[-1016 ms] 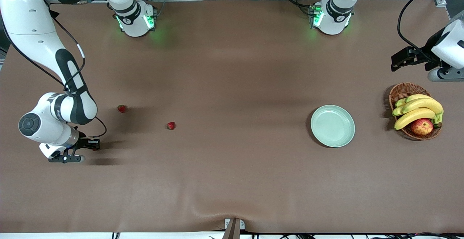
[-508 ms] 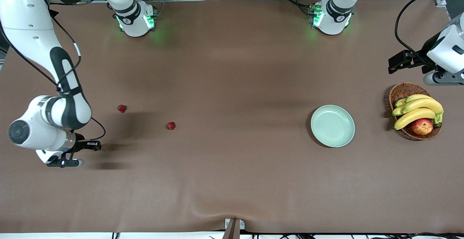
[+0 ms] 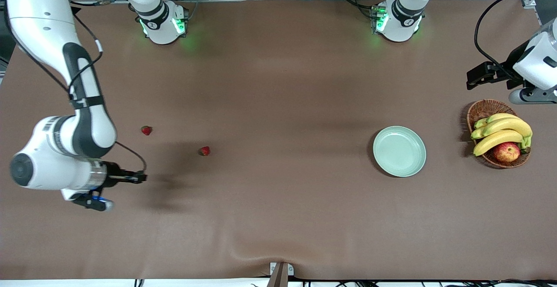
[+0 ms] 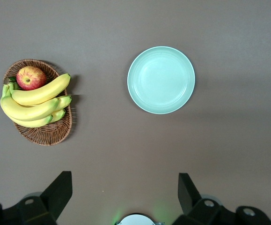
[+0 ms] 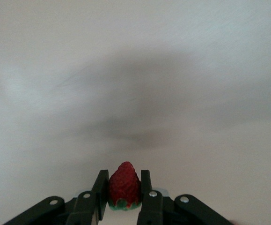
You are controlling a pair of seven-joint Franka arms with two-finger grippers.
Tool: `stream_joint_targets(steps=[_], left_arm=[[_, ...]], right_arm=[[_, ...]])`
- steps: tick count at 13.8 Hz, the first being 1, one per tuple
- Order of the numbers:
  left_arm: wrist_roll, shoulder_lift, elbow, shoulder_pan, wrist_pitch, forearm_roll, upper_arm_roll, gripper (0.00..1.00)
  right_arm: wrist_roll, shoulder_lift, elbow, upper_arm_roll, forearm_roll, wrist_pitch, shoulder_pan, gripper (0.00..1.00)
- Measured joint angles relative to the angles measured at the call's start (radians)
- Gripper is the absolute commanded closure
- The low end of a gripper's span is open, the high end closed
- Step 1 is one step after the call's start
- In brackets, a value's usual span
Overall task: Collect all strawberries into plate
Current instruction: 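Carry the strawberry toward the plate and release it beside the plate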
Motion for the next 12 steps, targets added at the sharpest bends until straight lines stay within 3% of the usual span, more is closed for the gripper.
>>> stream_joint_targets(steps=[4, 6, 12], left_arm=[[0.000, 0.004, 0.000, 0.002, 0.015, 0.000, 0.000, 0.00], [0.000, 0.008, 0.000, 0.001, 0.022, 0.000, 0.000, 0.00], [0.000, 0.030, 0.000, 0.000, 0.030, 0.000, 0.000, 0.00]], right_arm=[[0.303, 0.000, 0.014, 0.148, 0.006, 0.009, 0.016, 1.00], [0.431, 0.000, 0.016, 0.192, 0.007, 0.050, 0.039, 1.00], [0.788, 0.017, 0.013, 0.218, 0.008, 0.287, 0.236, 1.00]])
